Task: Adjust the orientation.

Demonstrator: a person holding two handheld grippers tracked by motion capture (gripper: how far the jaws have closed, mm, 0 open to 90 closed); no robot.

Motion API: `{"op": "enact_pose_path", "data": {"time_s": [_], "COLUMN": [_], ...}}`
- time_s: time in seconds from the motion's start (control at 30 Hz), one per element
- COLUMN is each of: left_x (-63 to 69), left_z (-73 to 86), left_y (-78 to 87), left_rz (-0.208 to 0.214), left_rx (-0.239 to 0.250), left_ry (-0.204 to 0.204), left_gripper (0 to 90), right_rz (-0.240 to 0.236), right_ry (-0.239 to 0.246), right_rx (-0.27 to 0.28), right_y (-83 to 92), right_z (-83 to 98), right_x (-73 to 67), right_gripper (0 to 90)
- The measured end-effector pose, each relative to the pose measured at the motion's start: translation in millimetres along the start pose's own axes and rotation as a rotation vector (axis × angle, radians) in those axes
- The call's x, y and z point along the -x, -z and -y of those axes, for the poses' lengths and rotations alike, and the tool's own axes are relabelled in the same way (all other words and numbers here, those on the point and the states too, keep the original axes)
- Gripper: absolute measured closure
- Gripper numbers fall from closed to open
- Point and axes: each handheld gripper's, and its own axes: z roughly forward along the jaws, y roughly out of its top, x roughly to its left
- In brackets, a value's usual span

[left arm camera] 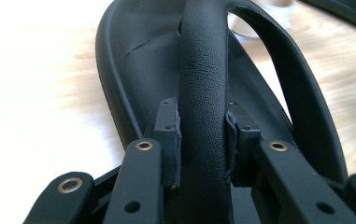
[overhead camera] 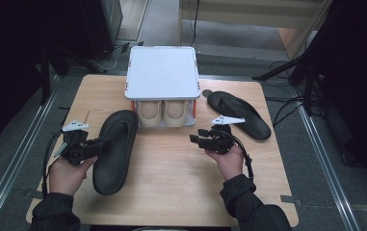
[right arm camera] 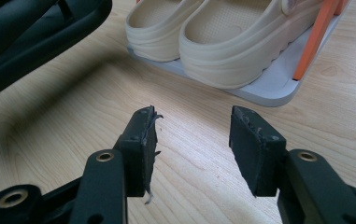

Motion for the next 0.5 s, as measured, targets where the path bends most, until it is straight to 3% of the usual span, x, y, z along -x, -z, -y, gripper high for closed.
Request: {"op": "enact_pose_path", "data": {"time_s": [0.23, 0.37, 0.5], "left_x": [18.1, 26.0, 31.7], "left_z": [8.8, 11.7, 14.4], "left_y": [-6.6, -11.8, -17.1], "left_rz": [0.034, 0.027, 0.051], "left_rx": [-0.02, -0.007, -0.011], "left_ry": [-0.032, -0.053, -0.057], "left_gripper": [71.3, 71.2, 71.3], "right_rz": [0.003, 0.0, 0.001], "right_ry": [0.002, 0.004, 0.011], "right_rx": [-0.002, -0.006, -0.006], "right_y": [-0.3, -1.1, -1.7], "right_z": [0.3, 0.5, 0.7], "right_x": [-0.3, -1.7, -2.2], "right_gripper": [52.1, 52.1, 52.0]}}
